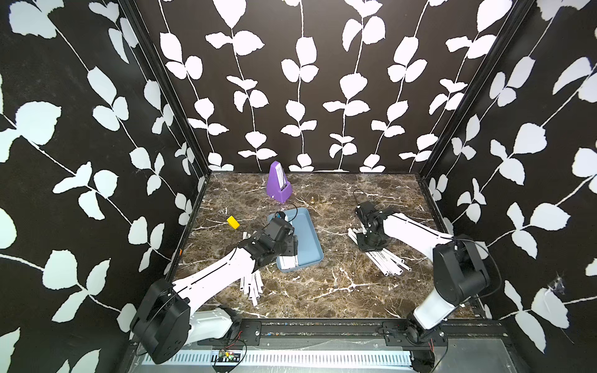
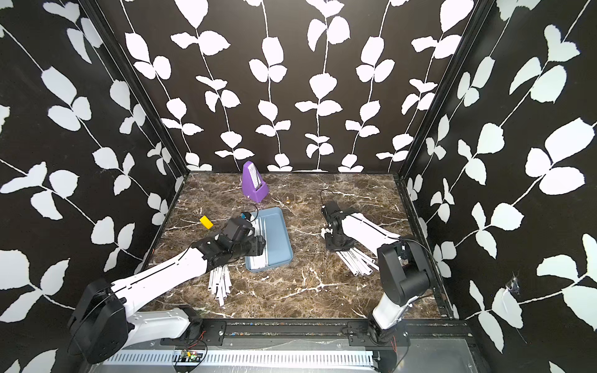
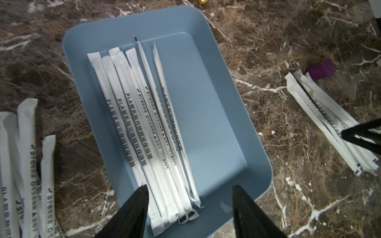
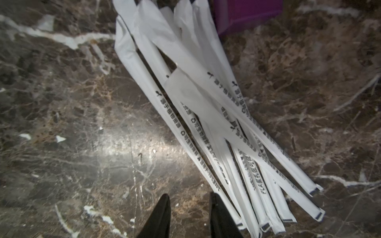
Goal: Put the straws into the storage box
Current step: Pick up the straw from the center of the board.
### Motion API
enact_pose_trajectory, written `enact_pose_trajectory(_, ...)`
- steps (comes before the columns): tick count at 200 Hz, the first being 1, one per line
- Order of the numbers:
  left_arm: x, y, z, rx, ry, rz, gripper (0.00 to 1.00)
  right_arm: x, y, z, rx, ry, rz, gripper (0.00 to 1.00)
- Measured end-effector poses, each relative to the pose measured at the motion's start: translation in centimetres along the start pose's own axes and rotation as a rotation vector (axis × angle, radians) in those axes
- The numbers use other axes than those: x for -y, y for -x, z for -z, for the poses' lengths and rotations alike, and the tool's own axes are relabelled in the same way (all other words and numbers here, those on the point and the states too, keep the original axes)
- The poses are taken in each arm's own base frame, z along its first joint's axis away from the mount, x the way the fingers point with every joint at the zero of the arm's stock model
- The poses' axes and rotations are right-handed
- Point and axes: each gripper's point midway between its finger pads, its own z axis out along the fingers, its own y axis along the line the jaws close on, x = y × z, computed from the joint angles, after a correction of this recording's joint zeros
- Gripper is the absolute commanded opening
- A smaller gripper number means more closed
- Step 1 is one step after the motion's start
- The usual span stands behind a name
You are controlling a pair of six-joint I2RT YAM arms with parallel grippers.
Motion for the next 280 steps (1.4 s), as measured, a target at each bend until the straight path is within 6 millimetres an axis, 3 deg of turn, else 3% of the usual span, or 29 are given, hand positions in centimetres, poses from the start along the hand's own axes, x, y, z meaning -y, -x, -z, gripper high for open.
enact_pose_trajectory(24, 0.6, -0.5, -0.4, -0.013, -0.007, -0.004, 0.66, 0.2, -0.2, -1.5, -0.026, -0.013, 0.0, 0.36)
enact_pose_trajectory(67, 0.3, -0.4, -0.4, -0.005, 0.009, -0.004, 0.66, -0.3, 0.1, -2.5, -0.031, 0.009, -0.008, 0.35)
enact_pose_trajectory(129, 0.5, 1.3, 0.3, 0.039, 0.03, -0.051, 0.66, -5.7, -1.3, -1.7, -0.029, 0.111, 0.045, 0.42)
enact_pose_trajectory(155, 0.5, 1.4, 0.4, 0.043, 0.028, -0.052, 0.66, -4.2, -0.4, -0.3, 0.003, 0.131, -0.011, 0.48)
enact_pose_trajectory(193, 0.5, 1.6, 0.5, 0.052, 0.033, -0.058, 0.66, 1.9, 1.3, 1.5, 0.068, 0.052, -0.128, 0.55)
enact_pose_trajectory(215, 0.5, 1.8, 0.8, 0.062, 0.031, -0.056, 0.66, 3.5, 1.3, 1.3, 0.069, -0.009, -0.135, 0.55)
enact_pose_trajectory(255, 0.0, 1.3, 0.6, 0.055, 0.045, -0.058, 0.67, 2.7, 0.2, 0.0, 0.038, -0.011, -0.108, 0.53)
enact_pose_trajectory(280, -0.6, 0.7, 0.7, 0.055, 0.055, -0.054, 0.67, -0.1, -1.2, -0.6, 0.007, 0.002, -0.035, 0.52)
